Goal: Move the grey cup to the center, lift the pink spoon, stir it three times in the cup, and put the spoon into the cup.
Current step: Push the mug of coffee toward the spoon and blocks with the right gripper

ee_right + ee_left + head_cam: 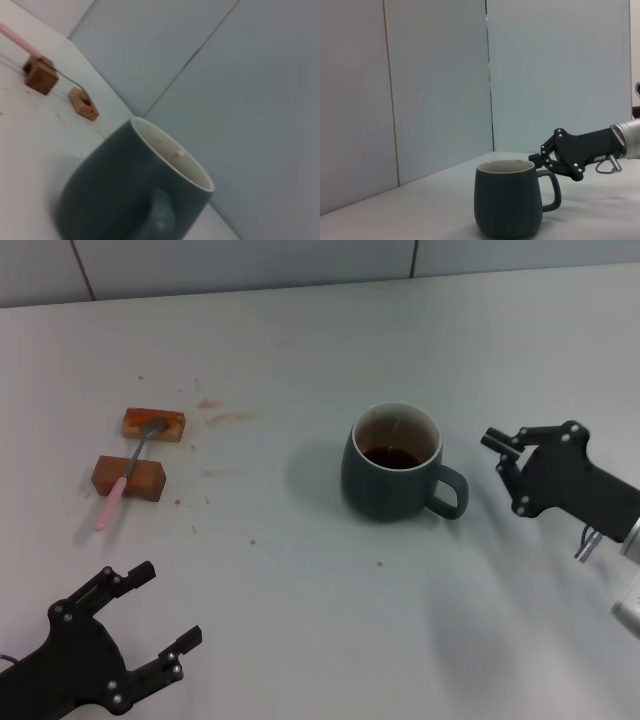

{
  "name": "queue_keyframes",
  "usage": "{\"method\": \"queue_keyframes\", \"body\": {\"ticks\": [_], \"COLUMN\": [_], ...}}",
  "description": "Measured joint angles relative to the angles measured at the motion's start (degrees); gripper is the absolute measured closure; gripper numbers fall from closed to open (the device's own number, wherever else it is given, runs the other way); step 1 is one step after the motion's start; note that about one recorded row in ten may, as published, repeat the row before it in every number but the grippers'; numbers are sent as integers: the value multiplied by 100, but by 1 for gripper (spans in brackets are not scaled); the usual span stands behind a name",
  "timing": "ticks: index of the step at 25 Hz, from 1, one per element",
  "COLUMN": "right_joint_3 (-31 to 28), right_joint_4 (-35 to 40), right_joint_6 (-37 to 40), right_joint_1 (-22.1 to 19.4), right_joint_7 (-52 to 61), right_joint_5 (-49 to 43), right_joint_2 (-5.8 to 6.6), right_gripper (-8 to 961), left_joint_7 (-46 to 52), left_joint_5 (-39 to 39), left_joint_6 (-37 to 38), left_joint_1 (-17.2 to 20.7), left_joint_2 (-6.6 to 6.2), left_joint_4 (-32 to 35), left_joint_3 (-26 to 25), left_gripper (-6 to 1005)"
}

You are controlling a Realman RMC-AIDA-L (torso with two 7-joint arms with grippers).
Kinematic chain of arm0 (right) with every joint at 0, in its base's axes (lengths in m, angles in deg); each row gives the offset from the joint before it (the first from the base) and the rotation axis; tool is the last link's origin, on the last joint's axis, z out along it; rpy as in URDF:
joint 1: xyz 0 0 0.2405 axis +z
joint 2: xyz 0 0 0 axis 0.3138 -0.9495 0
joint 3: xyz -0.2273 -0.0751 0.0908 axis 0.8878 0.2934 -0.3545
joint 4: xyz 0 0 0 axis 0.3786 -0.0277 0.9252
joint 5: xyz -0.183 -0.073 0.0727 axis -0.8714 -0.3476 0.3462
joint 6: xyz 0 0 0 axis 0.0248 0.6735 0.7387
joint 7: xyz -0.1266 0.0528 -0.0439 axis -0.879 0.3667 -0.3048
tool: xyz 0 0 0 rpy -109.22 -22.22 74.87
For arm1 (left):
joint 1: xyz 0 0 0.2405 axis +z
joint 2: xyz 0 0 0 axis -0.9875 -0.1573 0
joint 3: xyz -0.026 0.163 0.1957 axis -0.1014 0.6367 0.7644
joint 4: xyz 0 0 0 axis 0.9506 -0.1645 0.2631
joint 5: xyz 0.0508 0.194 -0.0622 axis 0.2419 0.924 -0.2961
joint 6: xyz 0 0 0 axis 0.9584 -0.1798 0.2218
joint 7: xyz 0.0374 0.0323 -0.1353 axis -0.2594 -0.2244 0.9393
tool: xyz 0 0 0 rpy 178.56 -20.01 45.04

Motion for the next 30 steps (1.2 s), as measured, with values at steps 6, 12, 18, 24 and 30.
{"method": "queue_keyframes", "body": {"ticks": [6,12,18,24,30], "right_joint_3": [60,64,65,40,13], "right_joint_4": [-277,-448,-662,-991,-1278], "right_joint_6": [-303,-396,-597,-824,-994], "right_joint_1": [129,300,509,765,1024], "right_joint_7": [-112,-125,-130,-239,-262], "right_joint_5": [0,5,20,29,35], "right_joint_2": [-6,-7,-7,-5,-4], "right_gripper": [924,925,925,924,924], "left_joint_7": [9,11,11,11,11], "left_joint_5": [0,0,0,0,0], "left_joint_6": [0,0,0,2,20], "left_joint_1": [-13,-8,21,33,33], "left_joint_2": [0,-7,-17,-28,-42], "left_joint_4": [0,-7,-9,-9,-9], "left_joint_3": [-7,-6,-6,-6,-6], "left_gripper": [183,183,183,183,183]}}
